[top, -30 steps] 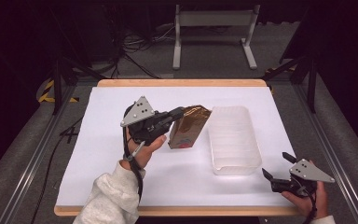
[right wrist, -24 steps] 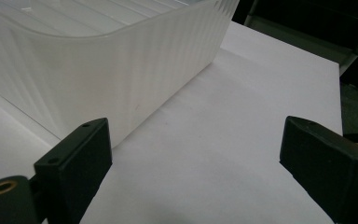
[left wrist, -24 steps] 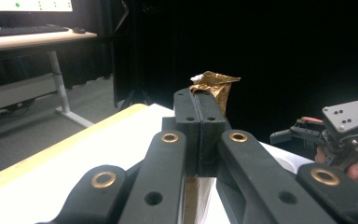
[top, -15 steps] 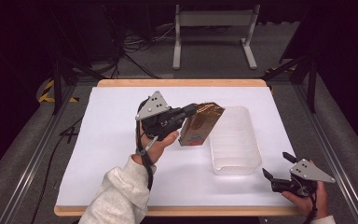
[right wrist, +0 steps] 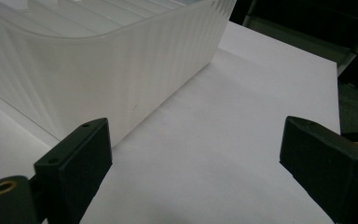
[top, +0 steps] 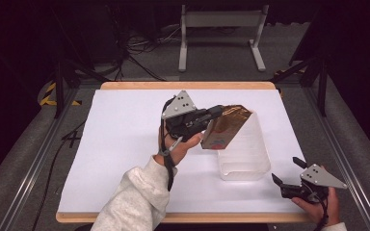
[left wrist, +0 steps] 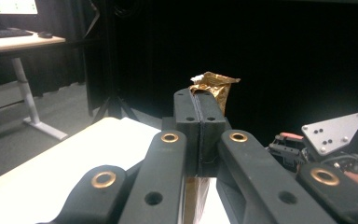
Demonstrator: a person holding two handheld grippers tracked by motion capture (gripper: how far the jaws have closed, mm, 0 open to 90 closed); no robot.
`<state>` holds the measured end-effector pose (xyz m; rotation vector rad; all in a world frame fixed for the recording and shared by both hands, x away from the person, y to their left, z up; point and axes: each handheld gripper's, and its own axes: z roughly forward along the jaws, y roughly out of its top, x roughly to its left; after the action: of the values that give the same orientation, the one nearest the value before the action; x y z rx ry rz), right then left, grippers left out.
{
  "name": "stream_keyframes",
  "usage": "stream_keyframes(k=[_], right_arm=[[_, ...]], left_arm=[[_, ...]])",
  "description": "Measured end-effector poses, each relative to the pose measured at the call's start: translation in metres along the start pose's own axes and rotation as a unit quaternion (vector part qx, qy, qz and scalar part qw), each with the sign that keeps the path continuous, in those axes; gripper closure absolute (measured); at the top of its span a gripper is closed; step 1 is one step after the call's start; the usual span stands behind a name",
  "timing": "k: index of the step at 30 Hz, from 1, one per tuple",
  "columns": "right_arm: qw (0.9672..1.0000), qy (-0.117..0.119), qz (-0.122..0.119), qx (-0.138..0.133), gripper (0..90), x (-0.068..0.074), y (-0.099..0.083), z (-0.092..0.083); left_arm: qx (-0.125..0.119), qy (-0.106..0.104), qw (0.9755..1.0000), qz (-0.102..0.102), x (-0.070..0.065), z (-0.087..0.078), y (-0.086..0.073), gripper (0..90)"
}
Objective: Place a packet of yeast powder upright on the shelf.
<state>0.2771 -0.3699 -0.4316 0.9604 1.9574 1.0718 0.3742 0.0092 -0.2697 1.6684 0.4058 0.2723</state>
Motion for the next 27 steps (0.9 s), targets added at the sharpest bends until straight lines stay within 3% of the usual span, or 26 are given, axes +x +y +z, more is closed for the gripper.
stream_keyframes(k=[13, 20, 27], right_arm=[[1.0000, 0.002, 0.002, -0.002, 9.7, 0.000, 0.000, -0.001], [1.0000, 0.003, 0.003, -0.003, 9.7, -0.001, -0.001, -0.001], [1.0000, 0.003, 0.002, -0.004, 9.7, -0.002, -0.002, -0.002]], left_arm=[[0.002, -0.030, 0.9995, 0.004, -0.014, 0.038, 0.002, 90.0], [0.008, -0.032, 0.9994, 0.010, -0.017, 0.056, 0.003, 90.0], [0.007, -0.034, 0.9994, -0.005, -0.013, 0.073, -0.001, 90.0]])
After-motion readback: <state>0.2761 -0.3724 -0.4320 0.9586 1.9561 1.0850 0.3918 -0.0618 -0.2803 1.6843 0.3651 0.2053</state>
